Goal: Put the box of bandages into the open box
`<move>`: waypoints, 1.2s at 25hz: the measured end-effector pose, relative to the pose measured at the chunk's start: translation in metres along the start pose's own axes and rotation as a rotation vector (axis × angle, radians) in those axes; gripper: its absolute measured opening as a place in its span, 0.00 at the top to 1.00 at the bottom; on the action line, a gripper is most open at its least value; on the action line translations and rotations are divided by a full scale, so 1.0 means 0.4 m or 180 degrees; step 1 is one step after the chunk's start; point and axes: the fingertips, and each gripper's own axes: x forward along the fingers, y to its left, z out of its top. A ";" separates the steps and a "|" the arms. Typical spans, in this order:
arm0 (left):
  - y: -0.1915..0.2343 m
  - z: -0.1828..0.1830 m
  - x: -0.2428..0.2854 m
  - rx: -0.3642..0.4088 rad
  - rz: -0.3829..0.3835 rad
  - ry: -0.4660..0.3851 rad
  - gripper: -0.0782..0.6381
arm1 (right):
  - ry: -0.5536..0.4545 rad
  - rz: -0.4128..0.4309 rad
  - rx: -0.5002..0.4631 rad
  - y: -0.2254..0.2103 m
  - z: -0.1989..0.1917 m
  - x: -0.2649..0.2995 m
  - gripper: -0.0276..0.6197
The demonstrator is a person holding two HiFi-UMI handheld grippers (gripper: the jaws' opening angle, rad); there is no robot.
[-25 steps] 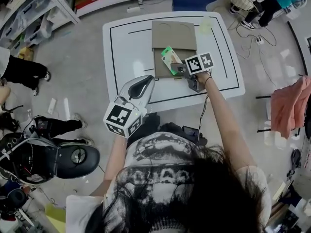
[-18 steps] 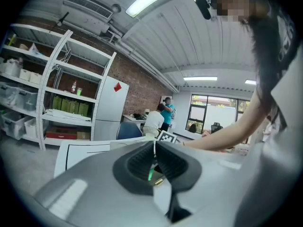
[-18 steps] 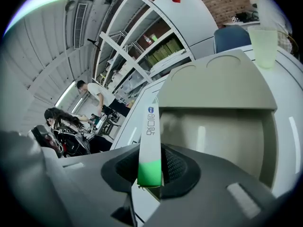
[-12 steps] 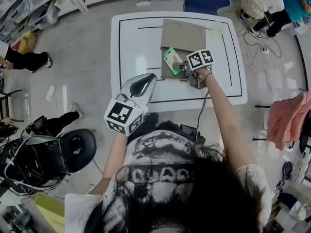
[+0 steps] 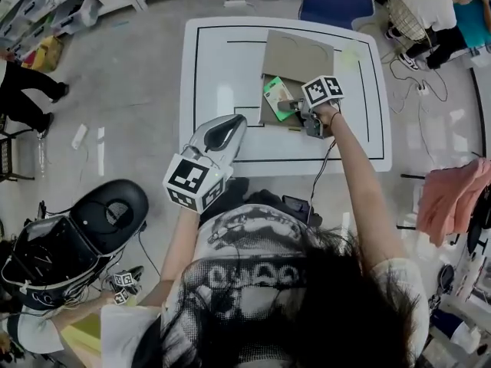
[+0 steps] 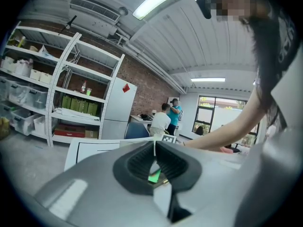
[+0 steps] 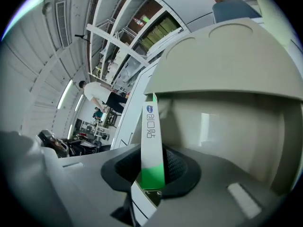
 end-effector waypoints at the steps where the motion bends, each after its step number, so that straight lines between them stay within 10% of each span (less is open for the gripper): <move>1: 0.001 0.001 -0.002 -0.0003 0.0011 -0.0002 0.89 | 0.0024 -0.0059 -0.0072 -0.003 -0.005 0.001 0.81; 8: 0.021 -0.006 -0.006 -0.0012 0.0008 -0.0015 0.89 | 0.0066 -0.0377 -0.0318 -0.021 -0.003 0.013 0.63; 30: -0.007 -0.002 -0.010 0.0017 -0.0166 -0.0016 0.89 | -0.0806 -0.0508 -0.0794 0.109 0.028 -0.139 0.62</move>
